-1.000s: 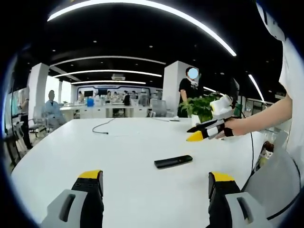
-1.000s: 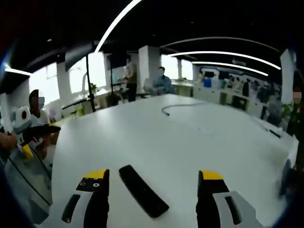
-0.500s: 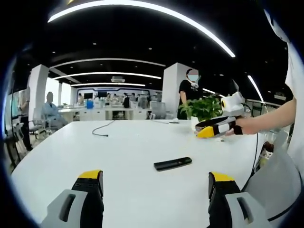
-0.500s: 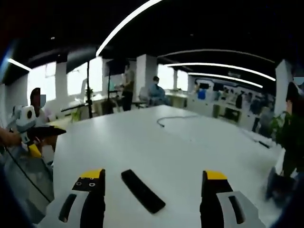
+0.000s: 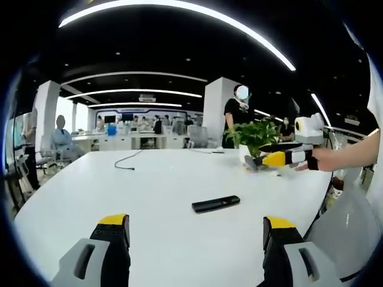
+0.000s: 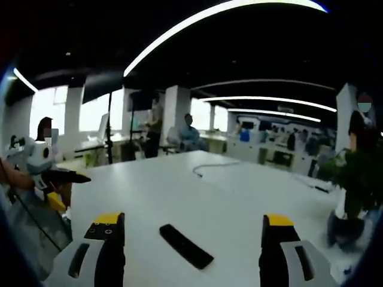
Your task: Press the specified remote control buttons in sequence, fully releasing each button before pressing the next.
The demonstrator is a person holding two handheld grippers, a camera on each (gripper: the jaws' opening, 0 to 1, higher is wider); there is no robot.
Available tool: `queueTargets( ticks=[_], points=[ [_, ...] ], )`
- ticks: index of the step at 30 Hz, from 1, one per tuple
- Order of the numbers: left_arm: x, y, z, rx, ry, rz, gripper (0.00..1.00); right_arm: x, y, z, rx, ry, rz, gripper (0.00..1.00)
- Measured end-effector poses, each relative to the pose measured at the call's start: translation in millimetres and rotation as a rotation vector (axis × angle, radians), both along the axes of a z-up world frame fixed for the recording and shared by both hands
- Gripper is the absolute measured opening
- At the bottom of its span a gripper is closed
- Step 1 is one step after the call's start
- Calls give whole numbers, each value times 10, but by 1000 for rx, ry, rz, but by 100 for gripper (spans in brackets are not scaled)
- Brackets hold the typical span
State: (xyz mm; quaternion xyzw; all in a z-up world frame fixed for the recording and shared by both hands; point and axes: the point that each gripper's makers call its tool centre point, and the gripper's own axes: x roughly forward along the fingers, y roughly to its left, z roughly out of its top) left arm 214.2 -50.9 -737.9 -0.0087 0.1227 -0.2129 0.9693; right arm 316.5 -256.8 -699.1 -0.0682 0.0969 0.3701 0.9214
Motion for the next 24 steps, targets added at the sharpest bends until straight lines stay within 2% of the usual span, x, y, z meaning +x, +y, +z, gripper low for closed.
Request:
queueTargets(
  ticks=[3, 7, 18, 24],
  points=[
    [-8, -23, -7, 1, 5, -11, 95, -70, -25, -1, 8, -6, -7, 94],
    [-15, -44, -17, -1, 11, -21, 95, -134, -74, 21, 25, -26, -30, 98],
    [-39, -77, -37, 6, 15, -48, 95, -310, -303, -79, 39, 12, -111, 99],
    [-33, -61, -19, 2, 6, -42, 95, -428, -401, -155, 23, 27, -132, 99]
  ],
)
